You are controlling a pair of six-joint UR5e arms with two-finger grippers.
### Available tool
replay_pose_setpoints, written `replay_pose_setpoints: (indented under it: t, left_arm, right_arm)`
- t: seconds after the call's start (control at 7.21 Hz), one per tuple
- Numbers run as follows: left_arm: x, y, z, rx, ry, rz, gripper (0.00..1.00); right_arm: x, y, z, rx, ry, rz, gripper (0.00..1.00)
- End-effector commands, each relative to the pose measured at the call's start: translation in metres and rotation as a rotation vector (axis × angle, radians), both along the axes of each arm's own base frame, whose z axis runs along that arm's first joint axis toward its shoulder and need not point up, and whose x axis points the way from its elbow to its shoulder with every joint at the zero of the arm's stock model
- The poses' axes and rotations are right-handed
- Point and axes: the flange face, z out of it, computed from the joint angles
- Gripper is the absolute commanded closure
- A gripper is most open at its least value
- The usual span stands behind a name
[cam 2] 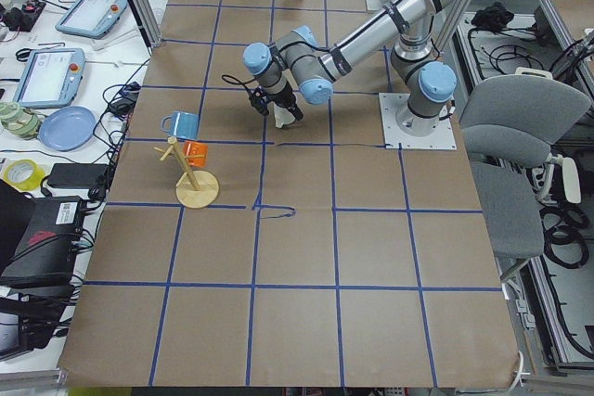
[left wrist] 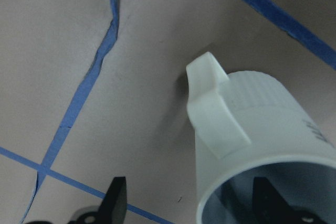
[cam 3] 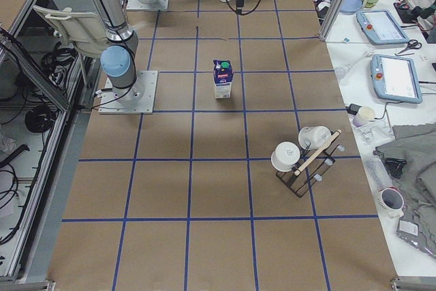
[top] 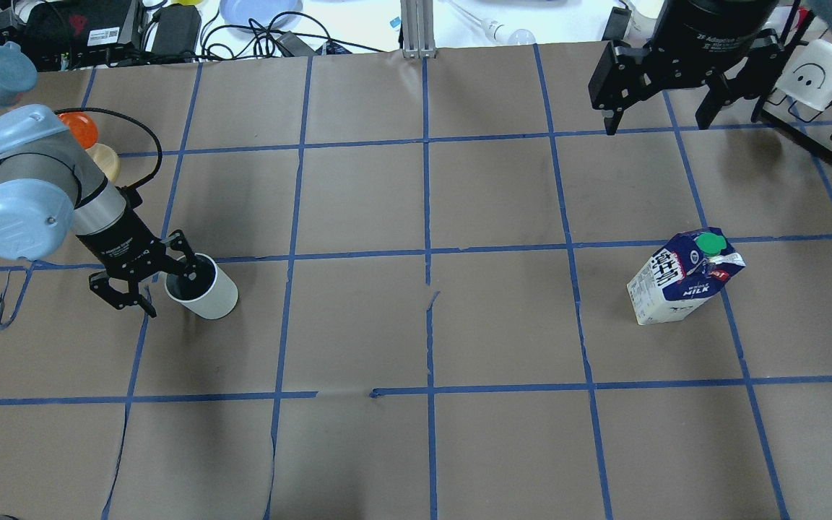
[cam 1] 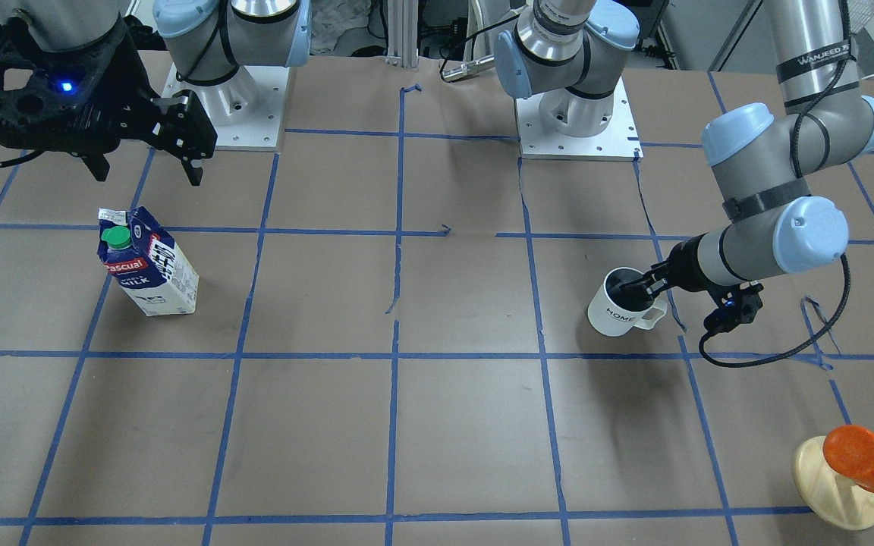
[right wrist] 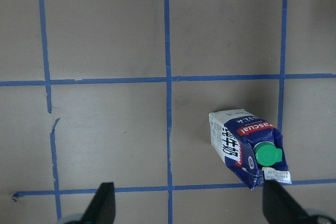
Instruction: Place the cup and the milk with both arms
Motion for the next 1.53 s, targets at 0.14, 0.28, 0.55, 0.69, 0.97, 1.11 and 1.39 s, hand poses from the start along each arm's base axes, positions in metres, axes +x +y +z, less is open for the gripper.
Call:
replay_pose_setpoints:
  t: [0.14, 0.28, 0.55, 0.69, 0.97, 1.11, 1.39]
  left_arm:
    - [0.0, -0.002, 0.001, -0.007, -0.001, 0.0, 1.0]
    - [0.001, -0.006, 0.008, -0.023, -0.008, 0.002, 1.0]
    - [-0.018, -0.037, 0.049, -0.087, -0.074, 0.101, 1.0]
    - [-0.05, -0.054, 0.074, -0.134, -0.102, 0.118, 1.0]
    - [-0.128, -0.079, 0.107, -0.191, -0.068, 0.233, 1.0]
    - [-0.166, -0.08, 0.108, -0.194, -0.046, 0.25, 1.0]
    - [-0.23, -0.076, 0.089, -0.159, -0.018, 0.316, 1.0]
  right_arm:
    - [0.0, 0.0, 0.0, 0.0, 0.0, 0.0, 0.0]
    - [0.0, 0.0, 0.0, 0.0, 0.0, 0.0, 0.0]
    - [0.0, -0.001, -0.001, 0.002, 0.002, 0.002, 0.0]
    - [0.0, 0.0, -0.002, 0.003, 0.002, 0.002, 0.0]
    - [0.0, 0.0, -0.002, 0.003, 0.002, 0.002, 0.0]
    - [0.0, -0.001, -0.001, 0.002, 0.002, 0.002, 0.0]
    - [0.0, 0.0, -0.002, 0.003, 0.002, 0.002, 0.0]
